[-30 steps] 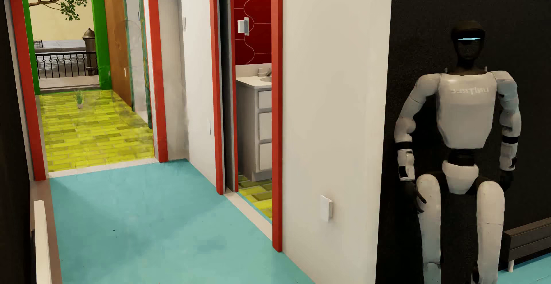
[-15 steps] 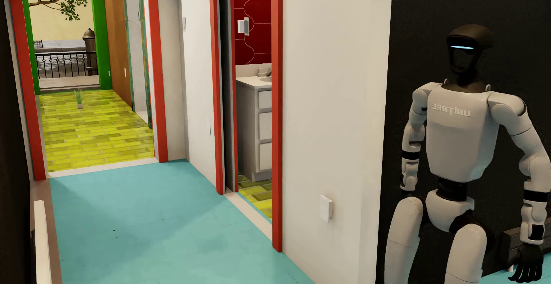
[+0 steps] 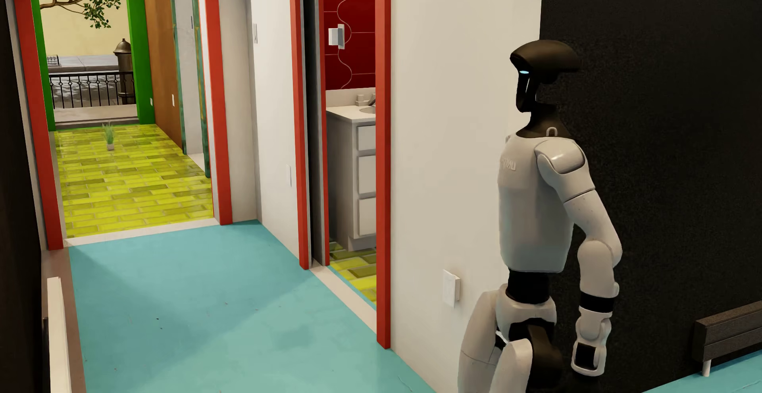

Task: Avoid the corner

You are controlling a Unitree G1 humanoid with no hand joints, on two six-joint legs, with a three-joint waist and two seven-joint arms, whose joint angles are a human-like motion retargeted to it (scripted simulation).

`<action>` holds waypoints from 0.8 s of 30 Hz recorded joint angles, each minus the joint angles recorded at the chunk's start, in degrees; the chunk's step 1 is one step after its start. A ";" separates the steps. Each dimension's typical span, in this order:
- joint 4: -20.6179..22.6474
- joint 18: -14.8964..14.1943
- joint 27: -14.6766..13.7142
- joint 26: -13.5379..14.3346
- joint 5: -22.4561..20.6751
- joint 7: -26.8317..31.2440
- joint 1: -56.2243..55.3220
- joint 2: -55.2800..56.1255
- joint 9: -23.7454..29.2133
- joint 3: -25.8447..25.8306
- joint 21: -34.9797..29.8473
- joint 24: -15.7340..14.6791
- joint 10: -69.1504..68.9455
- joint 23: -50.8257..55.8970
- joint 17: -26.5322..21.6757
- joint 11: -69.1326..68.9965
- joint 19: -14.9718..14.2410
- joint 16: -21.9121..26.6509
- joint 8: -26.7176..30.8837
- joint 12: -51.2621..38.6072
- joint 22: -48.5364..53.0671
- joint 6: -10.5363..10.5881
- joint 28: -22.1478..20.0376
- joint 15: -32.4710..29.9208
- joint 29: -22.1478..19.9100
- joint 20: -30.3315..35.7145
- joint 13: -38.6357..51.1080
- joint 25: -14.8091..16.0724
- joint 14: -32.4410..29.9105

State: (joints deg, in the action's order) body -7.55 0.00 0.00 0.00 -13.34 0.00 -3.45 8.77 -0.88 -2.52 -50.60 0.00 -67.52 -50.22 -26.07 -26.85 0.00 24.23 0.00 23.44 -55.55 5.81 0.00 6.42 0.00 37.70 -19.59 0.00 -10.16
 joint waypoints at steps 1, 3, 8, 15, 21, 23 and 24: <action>-0.49 0.00 0.00 0.00 0.19 0.00 -2.63 -3.39 1.12 2.02 3.68 0.00 -3.38 1.24 -0.41 0.68 0.00 -0.32 0.00 0.51 -1.58 -0.69 0.00 1.55 0.00 2.52 2.17 0.00 4.07; 1.00 0.00 0.00 0.00 0.93 0.00 -7.16 -9.79 2.79 4.12 13.00 0.00 0.82 6.86 -1.20 2.16 0.00 -0.63 0.00 2.04 -3.16 -1.77 0.00 3.83 0.00 5.89 5.05 0.00 12.94; 6.58 0.00 0.00 0.00 3.09 0.00 -13.02 -18.00 5.07 9.35 18.81 0.00 33.25 13.70 -1.01 4.92 0.00 0.56 0.00 1.71 -1.86 -2.04 0.00 3.89 0.00 2.60 11.14 0.00 3.40; 10.41 0.00 0.00 0.00 6.02 0.00 -14.94 -29.73 5.19 11.26 -6.40 0.00 34.64 -3.20 1.20 5.02 0.00 3.72 0.00 -0.85 2.65 -2.86 0.00 0.11 0.00 -11.19 2.72 0.00 -1.50; 7.16 0.00 0.00 0.00 6.62 0.00 -4.28 2.52 2.06 6.82 -7.67 0.00 35.19 -2.87 -0.85 -39.49 0.00 2.55 0.00 -3.11 0.24 -6.80 0.00 -18.33 0.00 -5.11 -1.55 0.00 13.74; 5.79 0.00 0.00 0.00 4.46 0.00 1.31 12.31 1.59 2.88 3.30 0.00 37.98 0.29 -1.06 -42.04 0.00 1.12 0.00 -4.00 1.89 -4.27 0.00 -14.44 0.00 -5.96 -1.28 0.00 15.08; 6.32 0.00 0.00 0.00 4.04 0.00 5.99 13.60 2.84 1.50 8.85 0.00 39.70 3.11 -0.62 -36.08 0.00 0.77 0.00 -4.12 3.06 -3.56 0.00 -17.16 0.00 -7.23 -2.00 0.00 15.59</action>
State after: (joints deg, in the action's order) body -1.24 0.00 0.00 0.00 -9.30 0.00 2.53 22.36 1.96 -1.02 -41.74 0.00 -27.83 -47.12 -26.69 -62.93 0.00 25.00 0.00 19.32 -52.49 2.25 0.00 -10.74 0.00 30.47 -21.60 0.00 5.43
